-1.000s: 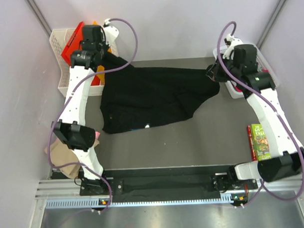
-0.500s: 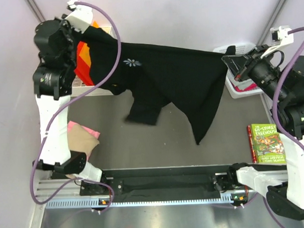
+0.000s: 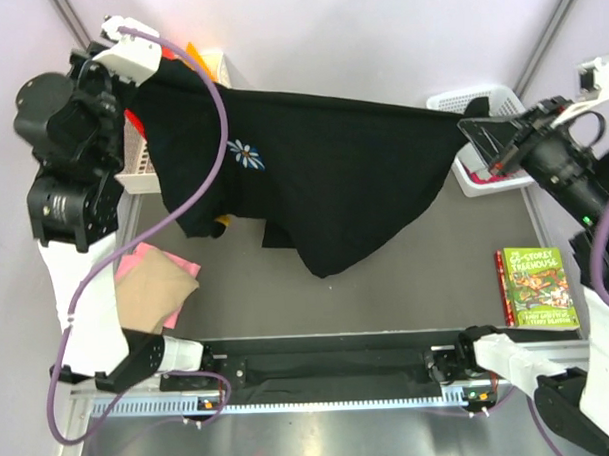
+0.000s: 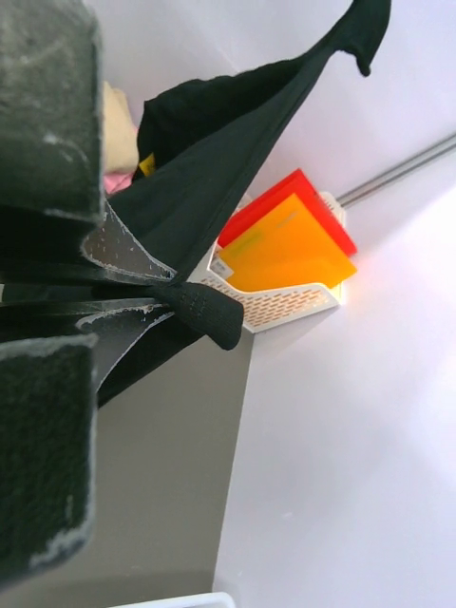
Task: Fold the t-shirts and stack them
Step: Flatten out the tshirt
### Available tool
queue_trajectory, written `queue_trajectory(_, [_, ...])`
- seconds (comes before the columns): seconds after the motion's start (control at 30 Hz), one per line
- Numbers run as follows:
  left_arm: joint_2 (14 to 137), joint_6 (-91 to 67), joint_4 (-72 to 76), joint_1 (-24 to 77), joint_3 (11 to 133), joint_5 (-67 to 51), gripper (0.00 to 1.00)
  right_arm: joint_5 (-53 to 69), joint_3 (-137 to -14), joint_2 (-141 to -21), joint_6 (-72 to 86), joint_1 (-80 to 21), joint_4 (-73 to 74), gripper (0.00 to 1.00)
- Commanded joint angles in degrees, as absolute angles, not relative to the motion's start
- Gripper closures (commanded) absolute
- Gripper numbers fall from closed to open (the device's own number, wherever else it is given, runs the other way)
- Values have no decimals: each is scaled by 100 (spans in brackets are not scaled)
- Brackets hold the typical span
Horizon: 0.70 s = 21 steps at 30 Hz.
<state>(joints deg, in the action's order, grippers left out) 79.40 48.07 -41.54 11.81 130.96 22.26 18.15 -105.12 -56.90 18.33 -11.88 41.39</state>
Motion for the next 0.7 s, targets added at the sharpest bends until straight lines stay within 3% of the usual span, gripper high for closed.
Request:
queue_trajectory(0.0, [7269,5317,-3666,1081,12824,2303,100,1503,-11125,-5274,1846,-1134,4402,100])
queue_trajectory(0.37, [6944,5327,-4033,1072,13229,1785,100,1635,-11646,-4799,2153,-1143,5325,100])
queue_trajectory(0.67, [6979,4711,-4658,1072,11990,1240,100,705,-10067,-4851,2004,-1143,4589,100])
